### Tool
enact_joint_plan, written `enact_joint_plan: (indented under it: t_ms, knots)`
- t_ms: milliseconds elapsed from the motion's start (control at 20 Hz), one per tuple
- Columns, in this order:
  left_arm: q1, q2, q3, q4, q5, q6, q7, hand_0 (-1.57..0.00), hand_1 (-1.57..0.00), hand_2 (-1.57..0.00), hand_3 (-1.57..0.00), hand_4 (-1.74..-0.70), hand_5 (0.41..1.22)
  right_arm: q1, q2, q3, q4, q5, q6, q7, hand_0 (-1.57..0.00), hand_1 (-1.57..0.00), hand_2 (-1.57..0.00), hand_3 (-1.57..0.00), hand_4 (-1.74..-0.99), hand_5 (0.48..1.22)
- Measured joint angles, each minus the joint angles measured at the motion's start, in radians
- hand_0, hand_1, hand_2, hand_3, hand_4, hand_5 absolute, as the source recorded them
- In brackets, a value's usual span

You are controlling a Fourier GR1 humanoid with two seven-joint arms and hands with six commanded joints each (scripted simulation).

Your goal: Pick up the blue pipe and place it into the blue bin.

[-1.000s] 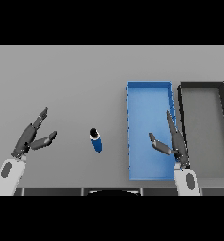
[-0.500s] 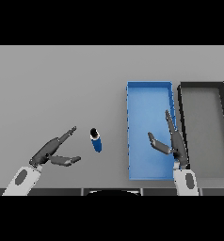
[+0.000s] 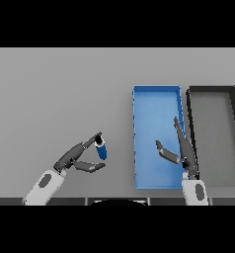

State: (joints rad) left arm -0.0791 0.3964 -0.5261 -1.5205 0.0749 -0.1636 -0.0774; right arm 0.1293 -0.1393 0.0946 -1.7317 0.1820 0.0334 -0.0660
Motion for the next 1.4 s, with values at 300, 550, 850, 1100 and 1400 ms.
enact_joint_plan:
  t_ms: [300,550,850,1100,1400]
  knots:
    - [-0.074,-0.078,-0.030,0.112,-0.081,0.041,0.002,0.00,0.00,0.00,0.00,-1.05,0.418,0.001,-0.006,-0.010,0.014,-0.010,0.006,-0.019,0.00,0.00,0.00,0.00,-1.221,0.645]
    - [-0.090,-0.140,-0.037,0.157,-0.062,0.031,-0.040,0.00,0.00,-0.05,-0.04,-1.14,0.502,0.018,-0.006,-0.004,-0.007,0.005,-0.003,-0.028,0.00,0.00,0.00,0.00,-1.210,0.653]
    - [-0.084,-0.213,0.000,0.185,0.023,0.029,-0.064,-0.80,-0.92,-1.01,-1.03,-1.50,0.972,0.015,-0.013,-0.013,0.008,-0.001,0.001,-0.046,0.00,0.00,0.00,0.00,-1.224,0.658]
    - [-0.070,-0.219,-0.039,0.150,-0.006,0.057,-0.073,-1.32,-1.36,-1.39,-1.38,-1.51,1.139,0.007,-0.009,-0.013,-0.003,-0.020,0.011,-0.026,0.00,0.00,0.00,0.00,-1.222,0.646]
    - [-0.083,-0.244,-0.026,0.101,-0.027,0.071,-0.142,-1.50,-1.51,-1.52,-1.52,-1.47,1.200,-0.006,-0.001,-0.017,0.009,-0.031,0.012,-0.013,0.00,0.00,0.00,0.00,-1.229,0.633]
